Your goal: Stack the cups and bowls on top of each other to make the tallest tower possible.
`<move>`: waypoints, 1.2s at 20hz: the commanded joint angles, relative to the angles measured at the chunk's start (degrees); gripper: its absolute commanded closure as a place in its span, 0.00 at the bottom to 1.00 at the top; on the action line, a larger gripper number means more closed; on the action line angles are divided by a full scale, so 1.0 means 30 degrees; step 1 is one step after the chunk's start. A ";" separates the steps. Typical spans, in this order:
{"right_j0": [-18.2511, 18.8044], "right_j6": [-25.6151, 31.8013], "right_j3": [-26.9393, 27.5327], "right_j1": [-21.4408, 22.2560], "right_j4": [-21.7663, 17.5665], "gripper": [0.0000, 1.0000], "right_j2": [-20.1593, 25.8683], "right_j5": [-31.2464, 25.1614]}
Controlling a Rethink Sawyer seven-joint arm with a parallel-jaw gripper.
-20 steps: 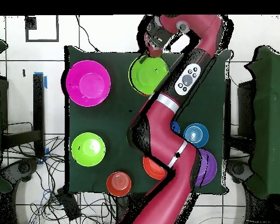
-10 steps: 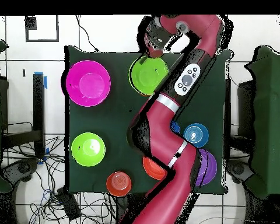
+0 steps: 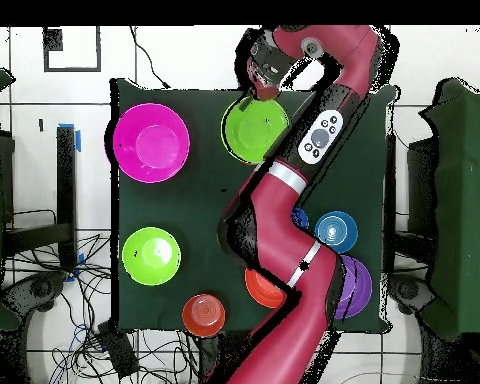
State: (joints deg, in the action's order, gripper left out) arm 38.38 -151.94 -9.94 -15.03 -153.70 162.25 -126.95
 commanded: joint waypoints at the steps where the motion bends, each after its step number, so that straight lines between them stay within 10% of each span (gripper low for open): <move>1: -0.0532 0.4155 0.2297 0.0089 -0.0526 1.00 -0.3230 -0.1786; 12: -0.0539 0.4618 0.2193 0.0142 -0.0299 1.00 -0.3673 -0.2012; 13: -0.0544 0.4568 0.2178 0.0161 -0.0272 0.00 -0.3748 -0.2043; 24: -0.0502 0.4545 0.2159 0.0156 0.0001 0.00 -0.3933 -0.1764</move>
State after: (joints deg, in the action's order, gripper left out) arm 38.38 -151.58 -9.94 -15.01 -152.10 159.84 -127.99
